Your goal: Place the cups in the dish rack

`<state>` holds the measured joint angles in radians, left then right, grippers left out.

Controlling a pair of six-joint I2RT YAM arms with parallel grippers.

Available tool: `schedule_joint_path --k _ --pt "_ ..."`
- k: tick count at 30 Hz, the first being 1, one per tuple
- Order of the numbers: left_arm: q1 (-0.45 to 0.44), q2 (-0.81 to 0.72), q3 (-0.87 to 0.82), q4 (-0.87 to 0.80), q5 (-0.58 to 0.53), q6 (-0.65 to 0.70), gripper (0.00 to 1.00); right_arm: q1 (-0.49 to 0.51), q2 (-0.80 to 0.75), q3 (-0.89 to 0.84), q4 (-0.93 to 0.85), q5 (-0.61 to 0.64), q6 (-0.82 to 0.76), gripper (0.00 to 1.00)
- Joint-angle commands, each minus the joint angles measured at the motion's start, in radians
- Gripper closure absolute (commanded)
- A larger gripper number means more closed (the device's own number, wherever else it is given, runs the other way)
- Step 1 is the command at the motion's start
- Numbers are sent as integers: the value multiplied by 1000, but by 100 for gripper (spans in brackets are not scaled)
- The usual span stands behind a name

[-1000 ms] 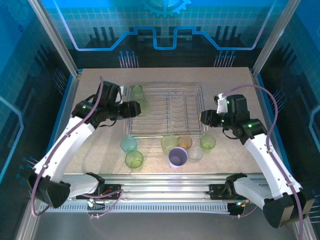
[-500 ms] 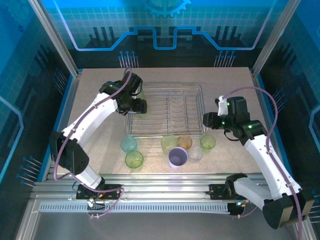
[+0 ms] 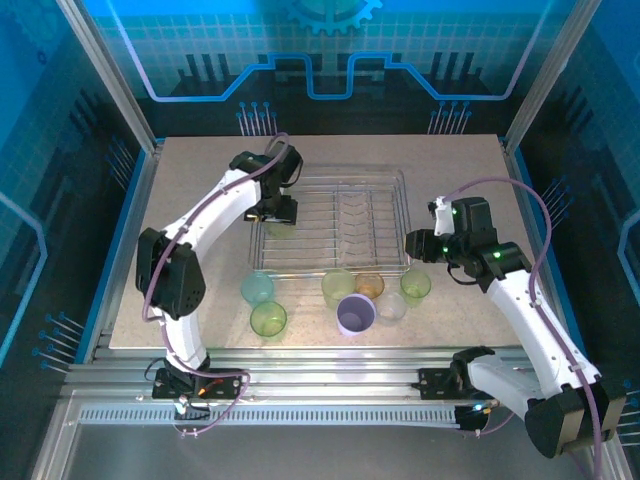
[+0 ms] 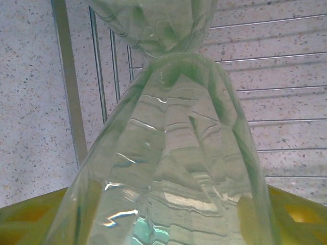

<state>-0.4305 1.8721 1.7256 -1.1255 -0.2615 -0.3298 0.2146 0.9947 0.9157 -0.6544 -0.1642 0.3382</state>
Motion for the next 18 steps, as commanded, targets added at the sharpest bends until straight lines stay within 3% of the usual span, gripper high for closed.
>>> schedule_joint_path --k 1,18 --pt "-5 31 61 -33 -45 31 74 -15 -1 -5 1 6 -19 60" --pt "22 107 75 -17 -60 51 52 -19 -7 -6 -14 16 -24 60"
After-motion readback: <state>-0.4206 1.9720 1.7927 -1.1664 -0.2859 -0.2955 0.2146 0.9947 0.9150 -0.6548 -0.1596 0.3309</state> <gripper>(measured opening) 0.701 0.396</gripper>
